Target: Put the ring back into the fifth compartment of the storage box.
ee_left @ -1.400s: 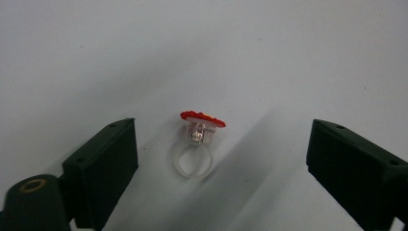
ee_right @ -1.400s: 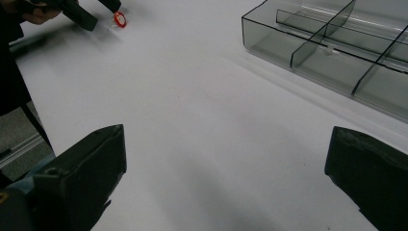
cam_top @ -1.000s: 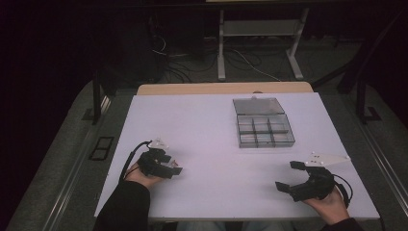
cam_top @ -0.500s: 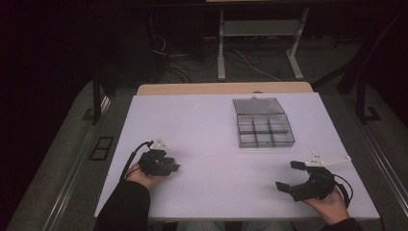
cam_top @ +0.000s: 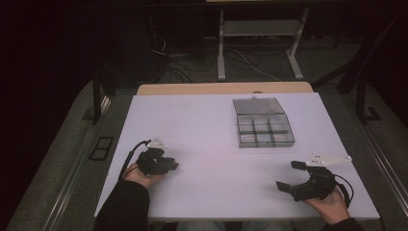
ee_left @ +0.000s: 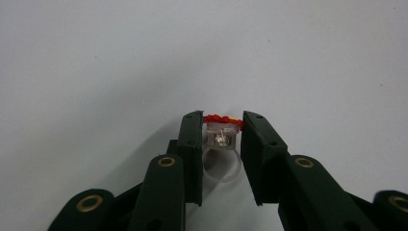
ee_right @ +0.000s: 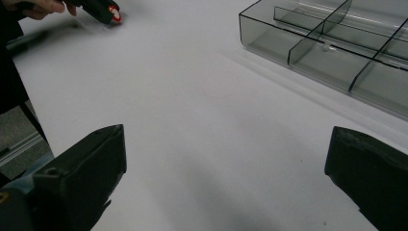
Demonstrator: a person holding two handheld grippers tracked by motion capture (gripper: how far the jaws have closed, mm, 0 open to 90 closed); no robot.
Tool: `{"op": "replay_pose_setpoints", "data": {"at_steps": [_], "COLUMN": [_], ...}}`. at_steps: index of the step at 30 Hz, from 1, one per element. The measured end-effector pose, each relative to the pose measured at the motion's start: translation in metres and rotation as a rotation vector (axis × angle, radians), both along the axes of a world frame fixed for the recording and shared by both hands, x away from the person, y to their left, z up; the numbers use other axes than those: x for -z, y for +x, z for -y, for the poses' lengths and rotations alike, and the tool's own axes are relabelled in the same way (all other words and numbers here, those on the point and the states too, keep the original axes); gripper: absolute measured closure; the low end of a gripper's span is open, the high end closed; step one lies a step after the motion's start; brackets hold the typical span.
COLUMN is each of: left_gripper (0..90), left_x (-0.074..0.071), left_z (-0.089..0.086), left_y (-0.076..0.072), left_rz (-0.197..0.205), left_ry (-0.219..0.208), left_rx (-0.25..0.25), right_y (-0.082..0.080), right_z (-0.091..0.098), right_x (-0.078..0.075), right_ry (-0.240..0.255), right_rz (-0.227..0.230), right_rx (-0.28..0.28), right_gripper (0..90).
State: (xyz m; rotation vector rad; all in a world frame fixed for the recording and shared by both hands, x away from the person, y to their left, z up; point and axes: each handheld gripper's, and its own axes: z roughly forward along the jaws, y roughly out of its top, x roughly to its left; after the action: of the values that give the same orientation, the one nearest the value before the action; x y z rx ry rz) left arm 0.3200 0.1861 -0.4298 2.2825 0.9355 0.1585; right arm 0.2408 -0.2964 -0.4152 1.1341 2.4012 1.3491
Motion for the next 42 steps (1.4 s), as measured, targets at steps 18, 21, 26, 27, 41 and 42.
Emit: {"op": "replay_pose_setpoints", "data": {"at_steps": [18, 21, 26, 27, 41, 42], "left_gripper": [69.3, 69.3, 69.3, 69.3, 69.3, 69.3], "left_x": [-0.029, -0.035, -0.045, -0.047, -0.067, -0.069], "left_z": [0.006, 0.008, 0.012, 0.014, 0.029, 0.03], "left_y": [0.006, 0.008, 0.01, 0.011, 0.02, 0.021], "left_rz": [0.043, 0.056, 0.075, 0.079, 0.109, 0.11], "left_ry": [-0.038, -0.047, -0.059, -0.064, -0.079, -0.082], "left_rx": [0.025, 0.029, 0.038, 0.04, 0.077, 0.076], "right_y": [0.0, 0.0, 0.0, 0.0, 0.0, 0.0], "right_z": [0.0, 0.0, 0.0, 0.0, 0.003, 0.003], "right_x": [0.0, 0.0, 0.0, 0.0, -0.001, -0.001], "right_ry": [0.002, 0.002, 0.0, 0.0, 0.008, 0.008], "right_rz": [0.001, 0.002, 0.002, 0.002, 0.002, 0.002], "right_rx": [0.0, 0.001, 0.0, 0.0, 0.007, 0.007], "right_gripper": [0.3, 0.3, 0.3, 0.3, 0.3, 0.3]}}
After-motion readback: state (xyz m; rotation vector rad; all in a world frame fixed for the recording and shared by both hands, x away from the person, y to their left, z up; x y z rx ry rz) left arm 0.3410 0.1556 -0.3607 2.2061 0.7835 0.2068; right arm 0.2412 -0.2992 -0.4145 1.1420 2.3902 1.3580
